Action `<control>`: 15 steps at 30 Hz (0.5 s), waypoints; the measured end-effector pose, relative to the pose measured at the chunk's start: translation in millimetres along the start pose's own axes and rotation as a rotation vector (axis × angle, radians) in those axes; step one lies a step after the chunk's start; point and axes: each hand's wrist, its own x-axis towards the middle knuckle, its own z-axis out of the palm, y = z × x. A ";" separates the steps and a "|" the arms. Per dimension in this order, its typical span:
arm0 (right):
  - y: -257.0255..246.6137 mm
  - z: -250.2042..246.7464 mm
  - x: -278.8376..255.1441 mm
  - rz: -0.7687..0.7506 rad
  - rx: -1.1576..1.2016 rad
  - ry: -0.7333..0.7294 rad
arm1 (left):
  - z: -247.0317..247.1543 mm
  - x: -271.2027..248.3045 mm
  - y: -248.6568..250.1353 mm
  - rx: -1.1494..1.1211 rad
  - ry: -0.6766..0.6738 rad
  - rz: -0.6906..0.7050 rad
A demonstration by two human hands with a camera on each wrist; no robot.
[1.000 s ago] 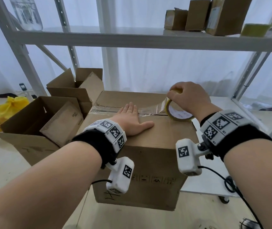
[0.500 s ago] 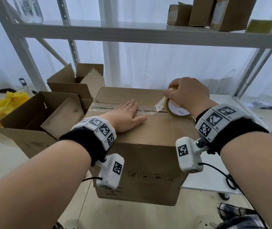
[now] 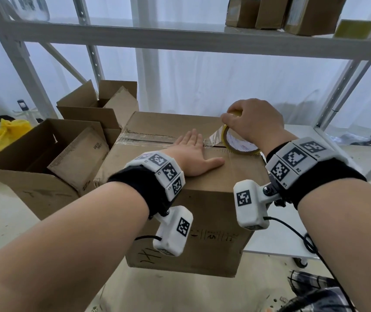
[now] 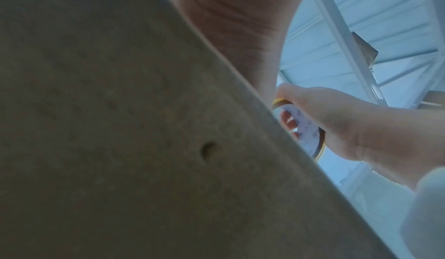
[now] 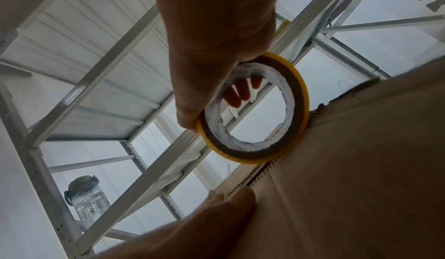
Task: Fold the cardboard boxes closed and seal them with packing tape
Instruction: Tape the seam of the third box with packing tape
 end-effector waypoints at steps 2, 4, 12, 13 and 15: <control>3.2 0.5 1.2 -0.001 0.014 0.003 | 0.2 3.4 1.2 -0.010 0.000 0.016; 5.0 -1.8 0.4 0.000 0.066 0.003 | 1.6 2.8 -3.6 -0.015 0.007 0.028; 8.5 -18.0 5.4 -0.076 -0.172 -0.057 | 2.5 2.2 -4.3 -0.026 0.042 0.029; 13.1 -20.3 4.6 -0.085 -0.228 -0.066 | 1.9 2.2 -3.2 -0.022 0.046 0.031; 18.3 -21.7 3.1 -0.089 -0.272 -0.087 | 2.3 3.6 -1.3 -0.015 0.047 0.035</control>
